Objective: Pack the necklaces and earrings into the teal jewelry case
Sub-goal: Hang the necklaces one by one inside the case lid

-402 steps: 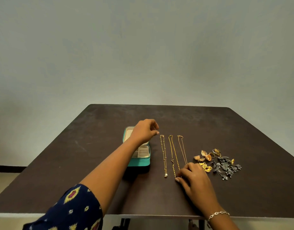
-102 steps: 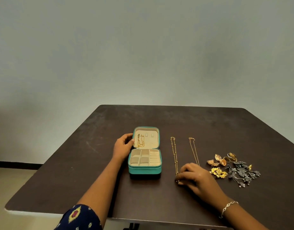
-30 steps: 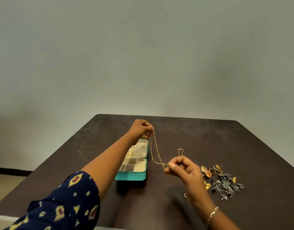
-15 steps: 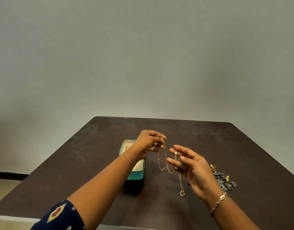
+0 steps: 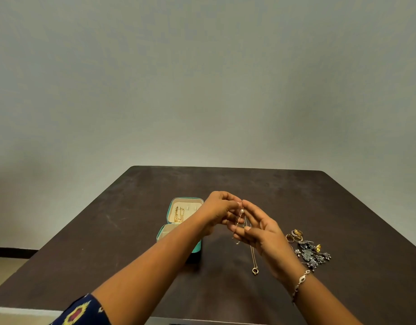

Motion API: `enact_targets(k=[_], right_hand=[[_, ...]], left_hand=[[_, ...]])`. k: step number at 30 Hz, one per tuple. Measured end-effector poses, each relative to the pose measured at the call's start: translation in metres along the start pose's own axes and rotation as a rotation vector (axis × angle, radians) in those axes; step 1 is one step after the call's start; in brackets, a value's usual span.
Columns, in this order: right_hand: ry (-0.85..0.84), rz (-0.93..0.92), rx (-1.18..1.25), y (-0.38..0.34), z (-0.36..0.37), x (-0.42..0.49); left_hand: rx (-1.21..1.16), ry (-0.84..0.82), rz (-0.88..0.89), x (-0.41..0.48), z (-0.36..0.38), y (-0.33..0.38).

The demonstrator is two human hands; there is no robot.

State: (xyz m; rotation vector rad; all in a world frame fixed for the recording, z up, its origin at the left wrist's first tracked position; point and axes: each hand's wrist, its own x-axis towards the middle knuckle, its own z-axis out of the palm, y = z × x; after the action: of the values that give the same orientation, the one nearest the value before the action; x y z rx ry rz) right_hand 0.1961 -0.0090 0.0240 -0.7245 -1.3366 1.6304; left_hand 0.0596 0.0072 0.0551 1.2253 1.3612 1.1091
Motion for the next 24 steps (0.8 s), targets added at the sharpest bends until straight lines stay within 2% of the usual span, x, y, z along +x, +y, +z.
enact_targets(k=[4,9,15,17,20,24], right_hand=[[-0.015,0.000,-0.008,0.003,-0.001,0.002],[-0.031,0.014,-0.142,0.004,-0.006,0.002],[0.157,-0.065,-0.310,0.009,-0.016,0.007],[0.108,-0.098,-0.287,0.010,-0.017,0.007],[0.016,-0.053,-0.143,0.012,-0.016,0.006],[0.089,0.031,-0.077,0.021,-0.018,0.006]], left_hand=[[0.036,-0.059,-0.023,-0.003,-0.001,0.000],[0.066,-0.088,-0.025,-0.007,-0.003,0.005],[0.049,-0.120,-0.006,-0.012,-0.005,0.015],[0.024,-0.142,-0.018,-0.014,-0.002,0.016],[-0.050,-0.134,-0.048,-0.015,0.002,0.016],[-0.159,-0.072,-0.029,-0.014,0.002,0.016]])
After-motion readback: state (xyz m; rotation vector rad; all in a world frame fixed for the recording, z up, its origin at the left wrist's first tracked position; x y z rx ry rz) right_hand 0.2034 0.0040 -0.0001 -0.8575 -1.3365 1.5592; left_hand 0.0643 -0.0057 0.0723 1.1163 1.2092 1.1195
